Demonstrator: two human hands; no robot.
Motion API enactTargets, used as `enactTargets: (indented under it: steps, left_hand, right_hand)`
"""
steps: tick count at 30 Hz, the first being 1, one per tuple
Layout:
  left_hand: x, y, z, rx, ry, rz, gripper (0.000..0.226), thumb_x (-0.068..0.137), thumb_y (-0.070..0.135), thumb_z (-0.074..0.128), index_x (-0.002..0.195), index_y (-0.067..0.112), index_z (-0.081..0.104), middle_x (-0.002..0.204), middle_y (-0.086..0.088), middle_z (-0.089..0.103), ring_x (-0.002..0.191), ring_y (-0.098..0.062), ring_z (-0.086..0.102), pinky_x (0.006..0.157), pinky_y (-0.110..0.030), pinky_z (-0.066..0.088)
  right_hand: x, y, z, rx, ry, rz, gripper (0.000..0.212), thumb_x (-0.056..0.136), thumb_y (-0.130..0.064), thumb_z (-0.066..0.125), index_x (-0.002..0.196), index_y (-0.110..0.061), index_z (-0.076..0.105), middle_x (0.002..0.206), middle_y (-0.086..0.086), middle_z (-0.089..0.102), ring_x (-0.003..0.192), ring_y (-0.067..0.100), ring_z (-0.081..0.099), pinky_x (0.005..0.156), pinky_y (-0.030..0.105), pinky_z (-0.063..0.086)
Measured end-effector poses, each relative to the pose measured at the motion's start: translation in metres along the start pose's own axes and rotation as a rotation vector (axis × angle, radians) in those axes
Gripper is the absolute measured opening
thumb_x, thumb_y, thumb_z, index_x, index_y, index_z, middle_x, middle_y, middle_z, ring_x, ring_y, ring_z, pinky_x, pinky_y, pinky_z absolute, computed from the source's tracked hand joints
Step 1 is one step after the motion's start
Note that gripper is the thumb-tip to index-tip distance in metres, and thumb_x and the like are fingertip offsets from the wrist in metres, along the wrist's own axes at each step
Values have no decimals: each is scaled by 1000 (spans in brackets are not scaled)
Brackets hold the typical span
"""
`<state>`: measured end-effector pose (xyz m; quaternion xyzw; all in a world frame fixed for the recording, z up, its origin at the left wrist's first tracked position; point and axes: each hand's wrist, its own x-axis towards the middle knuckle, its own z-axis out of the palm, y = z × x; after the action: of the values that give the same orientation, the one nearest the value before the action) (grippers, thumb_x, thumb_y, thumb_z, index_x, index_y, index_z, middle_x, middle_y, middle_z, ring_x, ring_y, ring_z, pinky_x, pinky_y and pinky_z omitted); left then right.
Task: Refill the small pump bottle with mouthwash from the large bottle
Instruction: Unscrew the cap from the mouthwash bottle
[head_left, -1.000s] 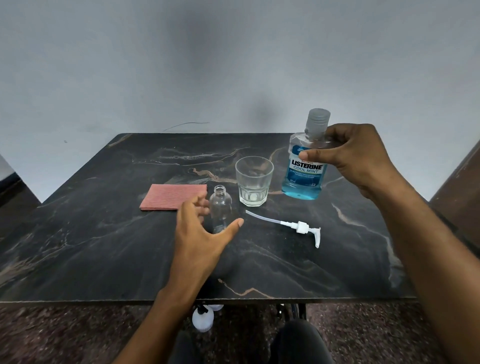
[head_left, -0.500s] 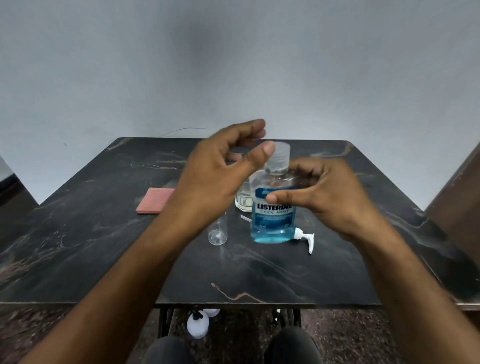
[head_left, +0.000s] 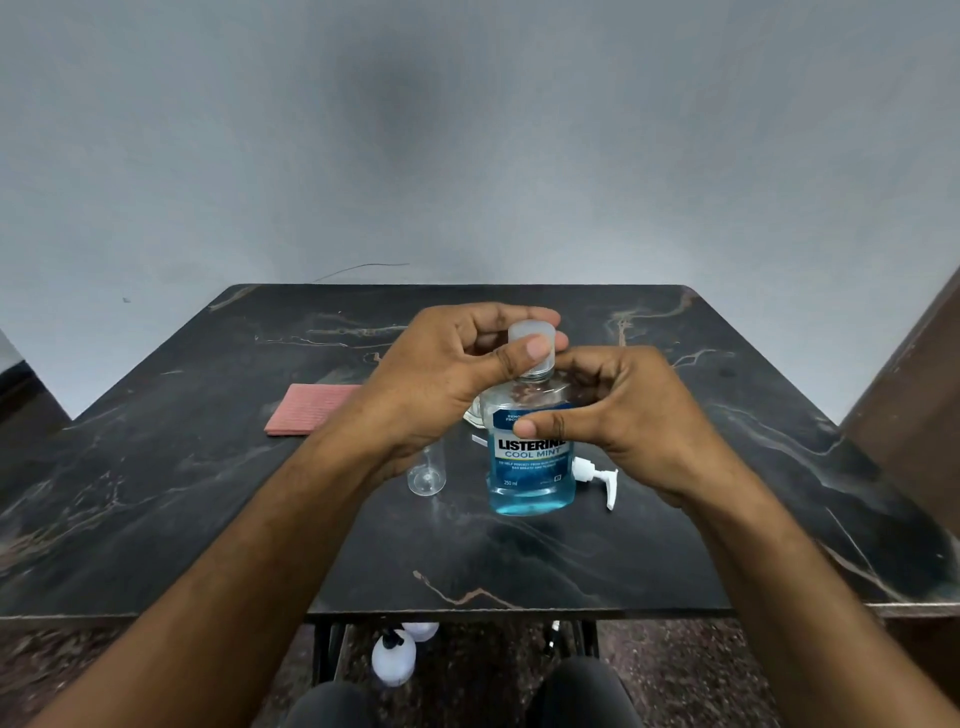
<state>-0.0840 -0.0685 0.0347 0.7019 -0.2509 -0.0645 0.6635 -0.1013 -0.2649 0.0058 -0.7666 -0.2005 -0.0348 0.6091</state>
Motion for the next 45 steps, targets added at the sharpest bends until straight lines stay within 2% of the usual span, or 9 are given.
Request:
enactTargets:
  steps: [5, 9, 19, 22, 25, 28, 32, 39, 45]
  left_hand:
    - [2, -2, 1, 52, 83, 14, 44, 75, 35, 78, 113, 16, 74, 106, 0, 80, 103, -12, 75, 86, -23, 59]
    - [5, -4, 4, 52, 191, 22, 48, 62, 38, 87, 103, 16, 76, 97, 4, 80, 92, -9, 77, 74, -17, 58]
    - [12, -7, 16, 191, 403, 24, 57, 53, 51, 95, 88, 22, 60, 78, 8, 69, 69, -3, 67, 62, -17, 54]
    - [11, -5, 18, 172, 332, 5, 63, 53, 54, 91, 100, 29, 58, 91, 7, 62, 78, -5, 63, 70, -21, 55]
    - [6, -1, 13, 167, 157, -4, 80, 62, 52, 87, 135, 36, 56, 119, 14, 64, 108, -2, 65, 92, -28, 56]
    - [0, 1, 4, 107, 64, -5, 75, 80, 31, 78, 149, 29, 48, 136, 17, 64, 122, -6, 64, 97, -25, 54]
    - [-3, 2, -5, 58, 90, 24, 52, 96, 5, 65, 146, 14, 52, 126, 5, 73, 116, -12, 70, 99, -28, 55]
    - [2, 1, -7, 43, 214, 88, 61, 77, 27, 82, 135, 20, 64, 111, 4, 78, 106, -11, 74, 90, -24, 58]
    - [3, -1, -6, 37, 231, 98, 60, 75, 30, 82, 132, 20, 66, 111, 5, 78, 107, -10, 73, 90, -21, 57]
  right_hand:
    - [-1, 0, 4, -14, 41, 5, 42, 68, -15, 90, 108, -13, 75, 100, 4, 78, 95, 22, 75, 90, 48, 58]
    - [-2, -1, 7, -35, 86, -4, 41, 66, -17, 91, 104, -16, 75, 96, 2, 79, 91, 20, 76, 87, 47, 59]
    - [-3, -2, 19, -96, 155, -3, 40, 65, -26, 91, 101, -18, 76, 93, -4, 79, 89, 15, 76, 84, 44, 60]
    - [-2, -3, 22, -131, 153, -8, 39, 65, -28, 91, 100, -19, 76, 91, -7, 79, 87, 10, 75, 82, 41, 61]
    - [-2, -4, 20, -130, 154, -5, 41, 66, -28, 91, 103, -20, 76, 93, -8, 79, 89, 8, 75, 84, 40, 61]
    - [-1, -2, 17, -113, 151, -2, 40, 66, -28, 91, 103, -21, 76, 93, -6, 79, 89, 12, 76, 85, 43, 60]
    - [1, 1, 17, -91, 143, 13, 42, 65, -27, 92, 104, -21, 77, 95, -6, 79, 91, 14, 76, 86, 44, 59]
    - [0, 1, 17, -81, 135, 12, 41, 65, -26, 91, 103, -18, 77, 95, -5, 79, 90, 14, 76, 85, 44, 60]
    - [-1, 1, 15, -80, 138, 8, 41, 65, -24, 92, 103, -18, 77, 95, -5, 79, 91, 13, 76, 85, 44, 60]
